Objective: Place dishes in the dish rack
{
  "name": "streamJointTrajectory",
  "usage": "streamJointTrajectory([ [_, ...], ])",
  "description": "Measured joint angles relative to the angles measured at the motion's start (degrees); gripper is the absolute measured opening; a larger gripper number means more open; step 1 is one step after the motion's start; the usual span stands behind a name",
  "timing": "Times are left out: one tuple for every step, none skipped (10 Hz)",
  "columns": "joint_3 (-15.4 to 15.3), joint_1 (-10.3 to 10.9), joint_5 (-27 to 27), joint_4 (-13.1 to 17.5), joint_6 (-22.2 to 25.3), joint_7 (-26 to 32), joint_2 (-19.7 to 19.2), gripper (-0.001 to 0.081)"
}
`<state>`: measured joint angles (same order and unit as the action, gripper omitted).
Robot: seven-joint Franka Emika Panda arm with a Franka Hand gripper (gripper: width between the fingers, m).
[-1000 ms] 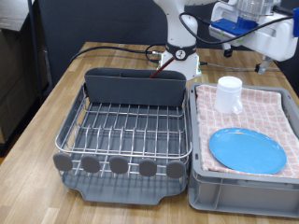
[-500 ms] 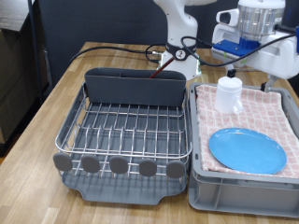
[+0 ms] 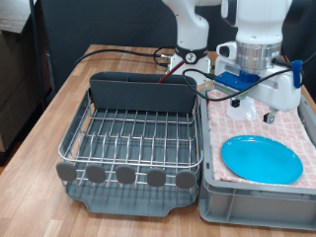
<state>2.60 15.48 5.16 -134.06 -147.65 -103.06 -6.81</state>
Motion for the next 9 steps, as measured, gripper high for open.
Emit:
streamJointTrajectory([
  [0.05, -0.04, 0.32, -0.49, -1.93, 0.51, -0.69, 0.0803],
  [0.05, -0.03, 0.30, -0.42, -1.66, 0.48, -0.69, 0.0803],
  [-0.18, -0.05, 2.01, -0.59, -2.79, 2.25, -0.72, 0.0803],
  [-0.46, -0.08, 4.68, -1.09, -4.51, 5.13, -0.82, 0.0803],
  [-0.65, -0.08, 6.95, -1.74, -6.12, 7.65, -1.07, 0.0803],
  [-0.77, -0.09, 8.35, -2.18, -7.38, 9.12, -1.54, 0.0803],
  [-0.82, -0.08, 8.91, -2.64, -8.59, 9.36, -2.07, 0.0803],
  [-0.88, -0.08, 9.31, -3.26, -9.87, 9.36, -2.51, 0.0803],
  [-1.05, -0.08, 10.12, -3.87, -11.41, 9.81, -2.96, 0.0803],
])
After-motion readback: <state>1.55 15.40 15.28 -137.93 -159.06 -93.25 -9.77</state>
